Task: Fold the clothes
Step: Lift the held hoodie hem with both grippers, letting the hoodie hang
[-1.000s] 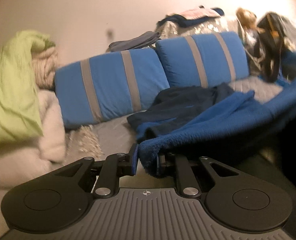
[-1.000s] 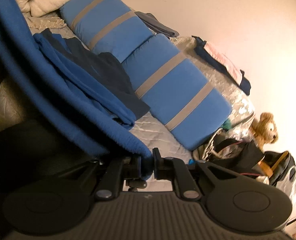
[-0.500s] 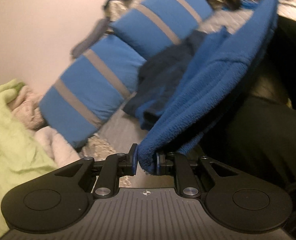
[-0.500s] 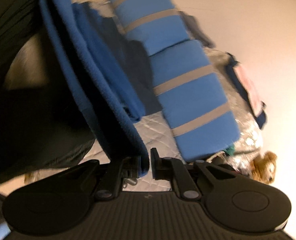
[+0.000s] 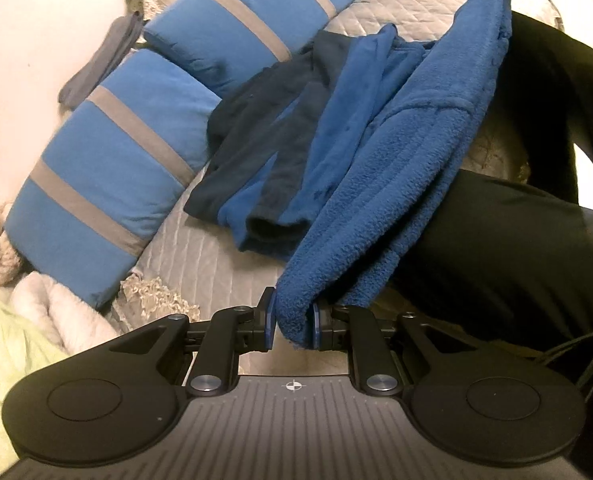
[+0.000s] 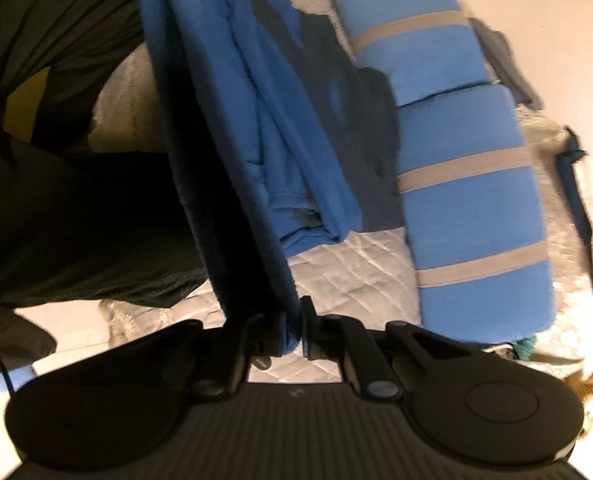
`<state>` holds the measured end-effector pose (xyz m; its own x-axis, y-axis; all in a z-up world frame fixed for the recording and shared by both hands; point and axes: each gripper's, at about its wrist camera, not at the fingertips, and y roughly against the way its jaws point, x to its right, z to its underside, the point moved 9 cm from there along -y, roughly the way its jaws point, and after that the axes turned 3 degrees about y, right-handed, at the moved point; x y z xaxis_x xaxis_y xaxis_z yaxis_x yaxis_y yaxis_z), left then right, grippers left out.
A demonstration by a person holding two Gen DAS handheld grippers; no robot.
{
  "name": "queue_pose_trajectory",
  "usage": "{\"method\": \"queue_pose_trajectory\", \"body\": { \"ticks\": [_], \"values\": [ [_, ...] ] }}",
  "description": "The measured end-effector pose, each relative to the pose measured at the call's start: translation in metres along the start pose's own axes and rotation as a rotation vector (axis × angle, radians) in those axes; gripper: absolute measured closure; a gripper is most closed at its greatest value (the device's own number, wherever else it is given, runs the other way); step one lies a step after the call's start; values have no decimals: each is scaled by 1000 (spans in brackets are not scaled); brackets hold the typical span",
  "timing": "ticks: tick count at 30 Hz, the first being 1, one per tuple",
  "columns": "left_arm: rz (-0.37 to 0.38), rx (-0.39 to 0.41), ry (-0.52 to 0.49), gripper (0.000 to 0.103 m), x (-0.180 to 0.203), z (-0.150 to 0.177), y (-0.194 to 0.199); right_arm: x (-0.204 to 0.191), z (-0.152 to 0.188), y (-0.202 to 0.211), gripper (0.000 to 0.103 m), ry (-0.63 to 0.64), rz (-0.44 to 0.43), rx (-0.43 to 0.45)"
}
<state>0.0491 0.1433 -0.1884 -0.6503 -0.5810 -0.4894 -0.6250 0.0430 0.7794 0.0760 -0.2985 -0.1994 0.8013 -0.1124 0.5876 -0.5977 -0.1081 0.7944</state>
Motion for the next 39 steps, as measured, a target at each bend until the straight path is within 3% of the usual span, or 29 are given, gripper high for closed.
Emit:
{"method": "queue_pose_trajectory", "body": {
  "ticks": [10,19,31,39],
  "values": [
    [93,-74,-97,85,-24,-19,-24,41,-3,-18,80,-61,-140,-1],
    [156,-97,-99,85,-43,-31,-43,76,-3,-49,80,-121,-200,-8],
    [112,-132,-183,85,-62,-49,-78,108,-3,-91,80,-104,-186,-46],
    [95,-157,-187,85,-70,-57,-113,122,-7,-125,80,-108,-155,-68]
  ]
}}
